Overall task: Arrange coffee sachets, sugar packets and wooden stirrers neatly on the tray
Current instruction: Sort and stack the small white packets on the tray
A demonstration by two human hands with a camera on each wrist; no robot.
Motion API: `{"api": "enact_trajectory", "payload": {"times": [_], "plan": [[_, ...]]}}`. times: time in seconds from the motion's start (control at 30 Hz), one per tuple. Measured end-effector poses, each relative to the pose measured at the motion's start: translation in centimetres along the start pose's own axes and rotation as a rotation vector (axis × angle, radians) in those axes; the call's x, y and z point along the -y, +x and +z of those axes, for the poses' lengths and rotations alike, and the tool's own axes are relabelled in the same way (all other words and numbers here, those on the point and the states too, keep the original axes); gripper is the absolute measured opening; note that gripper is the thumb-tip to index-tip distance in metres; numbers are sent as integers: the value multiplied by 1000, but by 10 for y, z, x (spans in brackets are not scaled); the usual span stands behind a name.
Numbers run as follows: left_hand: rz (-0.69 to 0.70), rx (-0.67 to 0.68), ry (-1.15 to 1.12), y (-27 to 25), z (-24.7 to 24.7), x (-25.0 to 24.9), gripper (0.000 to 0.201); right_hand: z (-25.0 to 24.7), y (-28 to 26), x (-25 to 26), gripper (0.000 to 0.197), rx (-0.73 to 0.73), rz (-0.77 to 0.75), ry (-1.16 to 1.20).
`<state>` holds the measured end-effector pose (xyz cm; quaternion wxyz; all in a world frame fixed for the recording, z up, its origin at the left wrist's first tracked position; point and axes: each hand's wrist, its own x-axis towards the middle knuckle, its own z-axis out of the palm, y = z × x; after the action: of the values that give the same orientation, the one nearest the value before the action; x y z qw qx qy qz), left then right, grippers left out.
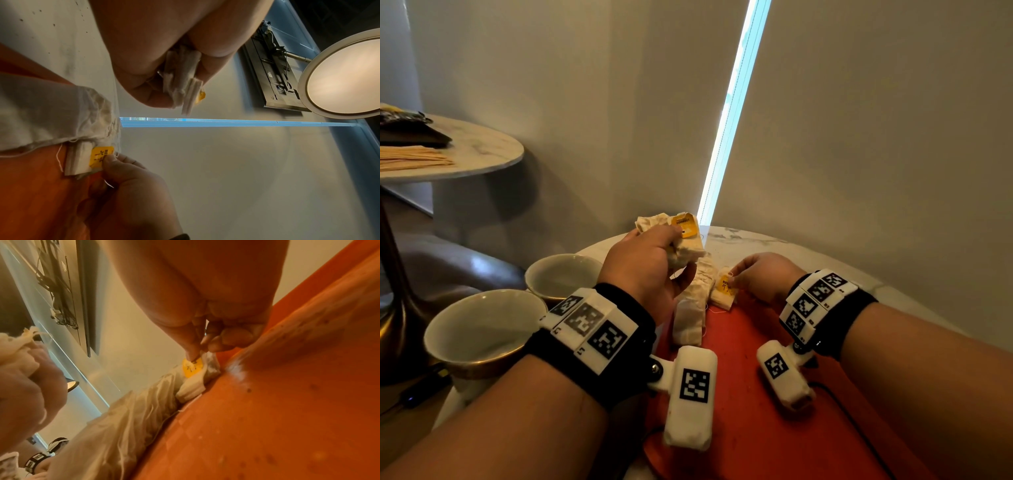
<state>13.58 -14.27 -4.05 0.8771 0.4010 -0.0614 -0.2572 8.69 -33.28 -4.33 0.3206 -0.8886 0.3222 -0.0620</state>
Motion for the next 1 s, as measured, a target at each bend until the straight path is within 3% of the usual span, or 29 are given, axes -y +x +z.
{"api": "enact_trajectory", "payload": {"times": [0.17, 0.27, 0.33, 0.43, 0.6, 0.8, 1.0], "plan": [[0, 3, -11, 1, -1, -1, 19, 0, 0, -1, 8, -53, 9, 59], [1, 8, -15, 0, -1, -1, 23, -6, -4, 1, 20, -50, 69, 99], [0, 6, -21, 0, 0, -1, 24, -9, -10, 2, 27, 83, 151, 119], [2, 0, -19, -1, 1, 0, 21, -9, -25, 7, 18, 351, 278, 281], [-3, 4, -21, -2, 1, -2, 17, -3, -25, 9, 28, 217, 185, 178], [-3, 1, -23, -1, 0, -2, 20, -4, -27, 12, 35, 203, 197, 259], [-13, 12, -34, -3, 1, -2, 24, -12, -32, 12, 21, 123, 141, 229]]}}
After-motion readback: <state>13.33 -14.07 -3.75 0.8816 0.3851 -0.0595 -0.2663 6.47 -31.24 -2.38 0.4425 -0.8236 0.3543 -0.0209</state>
